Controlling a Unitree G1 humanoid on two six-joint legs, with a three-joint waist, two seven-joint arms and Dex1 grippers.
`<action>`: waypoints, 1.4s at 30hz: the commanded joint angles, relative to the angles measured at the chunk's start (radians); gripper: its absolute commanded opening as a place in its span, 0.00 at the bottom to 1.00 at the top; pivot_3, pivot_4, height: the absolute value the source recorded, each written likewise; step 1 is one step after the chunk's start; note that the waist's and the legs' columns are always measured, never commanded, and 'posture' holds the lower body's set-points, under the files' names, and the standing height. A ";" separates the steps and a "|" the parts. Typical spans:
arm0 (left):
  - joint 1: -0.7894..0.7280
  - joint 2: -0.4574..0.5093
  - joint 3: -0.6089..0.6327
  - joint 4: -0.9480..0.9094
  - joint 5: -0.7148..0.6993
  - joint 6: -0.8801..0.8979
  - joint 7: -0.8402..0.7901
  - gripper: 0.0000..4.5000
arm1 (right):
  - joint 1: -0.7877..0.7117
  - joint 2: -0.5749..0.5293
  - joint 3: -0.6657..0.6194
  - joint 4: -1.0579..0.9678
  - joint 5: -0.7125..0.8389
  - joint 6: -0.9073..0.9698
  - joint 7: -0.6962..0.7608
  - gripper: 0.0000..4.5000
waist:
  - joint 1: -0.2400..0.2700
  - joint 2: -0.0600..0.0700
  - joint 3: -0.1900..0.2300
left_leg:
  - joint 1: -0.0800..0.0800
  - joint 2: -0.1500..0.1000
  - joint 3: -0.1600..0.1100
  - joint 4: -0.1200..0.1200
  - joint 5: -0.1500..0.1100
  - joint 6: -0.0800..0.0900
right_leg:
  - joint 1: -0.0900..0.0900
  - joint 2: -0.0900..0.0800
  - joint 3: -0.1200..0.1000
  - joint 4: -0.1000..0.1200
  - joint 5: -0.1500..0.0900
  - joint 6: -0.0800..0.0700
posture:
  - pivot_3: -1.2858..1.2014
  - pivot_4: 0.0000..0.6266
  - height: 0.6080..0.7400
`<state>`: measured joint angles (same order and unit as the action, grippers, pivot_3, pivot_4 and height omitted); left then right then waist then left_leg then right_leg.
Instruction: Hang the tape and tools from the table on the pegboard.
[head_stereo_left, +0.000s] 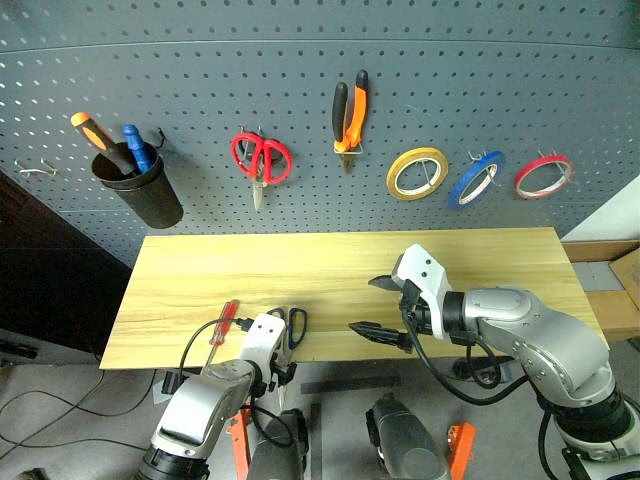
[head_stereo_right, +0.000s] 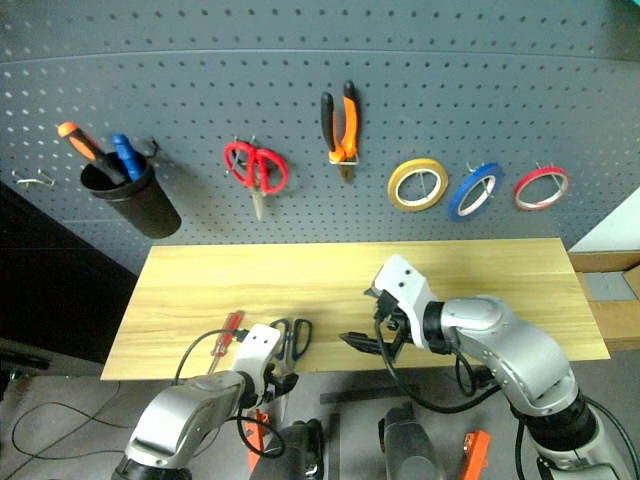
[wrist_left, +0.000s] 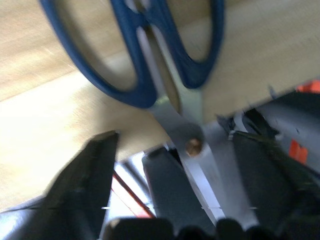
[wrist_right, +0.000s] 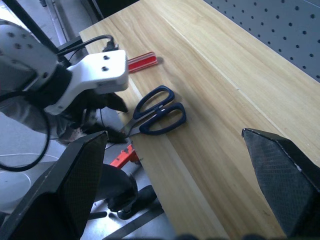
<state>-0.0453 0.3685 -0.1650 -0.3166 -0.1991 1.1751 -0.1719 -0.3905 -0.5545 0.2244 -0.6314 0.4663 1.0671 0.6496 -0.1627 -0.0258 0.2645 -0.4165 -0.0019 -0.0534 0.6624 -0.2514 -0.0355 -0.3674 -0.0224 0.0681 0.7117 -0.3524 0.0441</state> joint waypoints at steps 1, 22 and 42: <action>-0.012 -0.014 0.003 0.076 0.027 -0.028 0.011 0.53 | 0.009 -0.015 -0.026 -0.045 0.024 -0.006 -0.003 1.00 | 0.000 0.000 0.000 | 0.000 0.000 0.000 0.000 0.000 0.000 | 0.000 0.000 0.000 0.000 0.000 0.000 | 0.41 0.44 1.00; 0.018 0.033 0.114 -0.014 0.005 -0.286 -0.081 0.03 | 0.019 -0.042 -0.041 -0.052 0.050 -0.013 -0.028 1.00 | 0.012 0.002 0.007 | 0.004 0.000 -0.005 -0.003 0.001 0.001 | 0.012 -0.001 -0.005 -0.014 0.002 0.001 | 0.41 0.44 1.00; 0.051 -0.017 0.200 -0.355 0.019 -0.529 -0.072 0.02 | 0.026 -0.063 -0.064 -0.071 0.024 -0.191 -0.018 1.00 | 0.017 -0.001 0.011 | -0.007 0.000 -0.005 -0.003 -0.004 0.004 | 0.007 -0.001 -0.006 -0.027 0.003 0.000 | 0.41 0.43 1.00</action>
<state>-0.0093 0.3379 0.0133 -0.6150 -0.2093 0.7681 -0.2316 -0.3677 -0.6193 0.1781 -0.6522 0.5047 0.9447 0.6297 -0.1454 -0.0264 0.2755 -0.4233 -0.0017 -0.0583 0.6589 -0.2552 -0.0313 -0.3600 -0.0236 0.0625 0.6847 -0.3497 0.0443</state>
